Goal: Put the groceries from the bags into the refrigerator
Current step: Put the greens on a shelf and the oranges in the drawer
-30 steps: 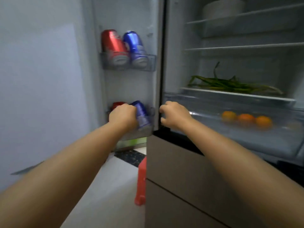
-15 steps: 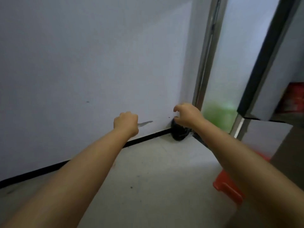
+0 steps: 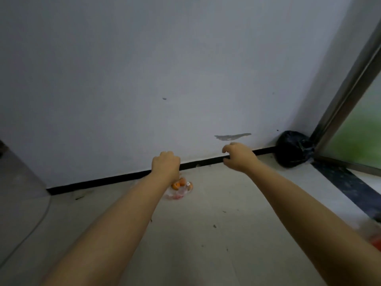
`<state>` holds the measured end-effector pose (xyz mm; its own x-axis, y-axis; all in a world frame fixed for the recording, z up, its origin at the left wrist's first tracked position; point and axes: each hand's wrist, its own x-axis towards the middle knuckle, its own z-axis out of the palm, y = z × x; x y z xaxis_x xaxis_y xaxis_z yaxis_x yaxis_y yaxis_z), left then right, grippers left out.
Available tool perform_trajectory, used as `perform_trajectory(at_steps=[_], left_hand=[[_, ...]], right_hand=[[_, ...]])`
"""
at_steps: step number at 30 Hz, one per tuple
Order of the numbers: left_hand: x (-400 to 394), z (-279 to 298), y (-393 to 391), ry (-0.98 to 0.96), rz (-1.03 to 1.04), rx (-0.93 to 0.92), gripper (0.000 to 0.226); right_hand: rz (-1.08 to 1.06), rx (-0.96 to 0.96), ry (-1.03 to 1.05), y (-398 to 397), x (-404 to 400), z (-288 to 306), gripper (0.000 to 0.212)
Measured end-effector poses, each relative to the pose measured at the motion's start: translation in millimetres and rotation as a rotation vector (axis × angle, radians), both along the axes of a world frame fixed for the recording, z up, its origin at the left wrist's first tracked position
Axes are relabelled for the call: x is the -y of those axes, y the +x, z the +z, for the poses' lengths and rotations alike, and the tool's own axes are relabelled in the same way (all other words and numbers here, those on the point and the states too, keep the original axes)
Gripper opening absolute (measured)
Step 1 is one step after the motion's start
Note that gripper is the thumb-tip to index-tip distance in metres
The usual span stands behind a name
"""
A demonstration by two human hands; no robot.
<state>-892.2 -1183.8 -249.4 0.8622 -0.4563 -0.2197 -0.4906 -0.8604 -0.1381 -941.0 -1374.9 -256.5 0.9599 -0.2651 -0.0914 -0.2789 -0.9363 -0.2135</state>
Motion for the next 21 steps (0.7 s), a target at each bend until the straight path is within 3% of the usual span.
perform_trajectory(at_steps=[9,14,21], left_hand=[[-7,-61,209,0.001,0.046,-0.149,0.031],[-15,-130,327,0.021,0.049,-0.196,0.032],[-1,-242,497,0.042,-0.065,-0.344,0.036]], right_hand=[[0.001,-0.244,0.062,207,5,-77,0.042],[0.052,-0.326,0.120,317,-11,-149,0.040],[-0.052,-0.418,0.222,450,-25,-268,0.037]])
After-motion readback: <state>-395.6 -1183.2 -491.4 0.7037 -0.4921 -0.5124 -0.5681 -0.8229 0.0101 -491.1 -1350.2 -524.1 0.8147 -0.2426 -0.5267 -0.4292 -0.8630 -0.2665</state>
